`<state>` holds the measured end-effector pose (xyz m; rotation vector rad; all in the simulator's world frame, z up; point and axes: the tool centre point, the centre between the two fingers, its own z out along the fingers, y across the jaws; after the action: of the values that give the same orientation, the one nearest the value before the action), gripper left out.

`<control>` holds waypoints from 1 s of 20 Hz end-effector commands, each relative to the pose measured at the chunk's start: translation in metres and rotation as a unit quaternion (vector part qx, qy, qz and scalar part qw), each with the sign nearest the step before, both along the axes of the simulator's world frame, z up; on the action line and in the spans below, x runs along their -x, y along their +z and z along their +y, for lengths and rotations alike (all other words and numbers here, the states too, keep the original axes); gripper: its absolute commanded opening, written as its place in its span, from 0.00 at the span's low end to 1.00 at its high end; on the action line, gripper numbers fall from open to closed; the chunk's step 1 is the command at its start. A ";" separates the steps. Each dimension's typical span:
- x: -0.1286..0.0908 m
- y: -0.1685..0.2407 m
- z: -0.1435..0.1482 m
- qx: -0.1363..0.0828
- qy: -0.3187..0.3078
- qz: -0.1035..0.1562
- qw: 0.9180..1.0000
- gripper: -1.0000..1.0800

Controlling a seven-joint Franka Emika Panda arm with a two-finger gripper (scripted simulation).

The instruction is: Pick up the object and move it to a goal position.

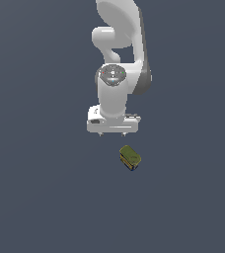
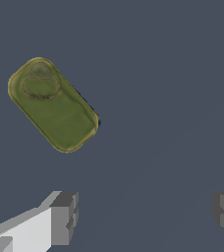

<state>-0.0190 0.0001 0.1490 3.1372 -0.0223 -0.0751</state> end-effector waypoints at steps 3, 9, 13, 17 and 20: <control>-0.001 0.000 -0.001 0.000 -0.002 0.000 1.000 0.96; -0.007 0.001 -0.006 -0.001 -0.020 -0.005 1.000 0.96; -0.008 0.001 -0.006 -0.001 -0.020 -0.005 1.000 0.96; -0.010 0.000 -0.003 -0.001 -0.007 -0.005 1.000 0.96; -0.013 -0.002 0.001 -0.001 0.011 -0.006 1.000 0.96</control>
<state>-0.0074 -0.0014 0.1483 3.1391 -0.0158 -0.0567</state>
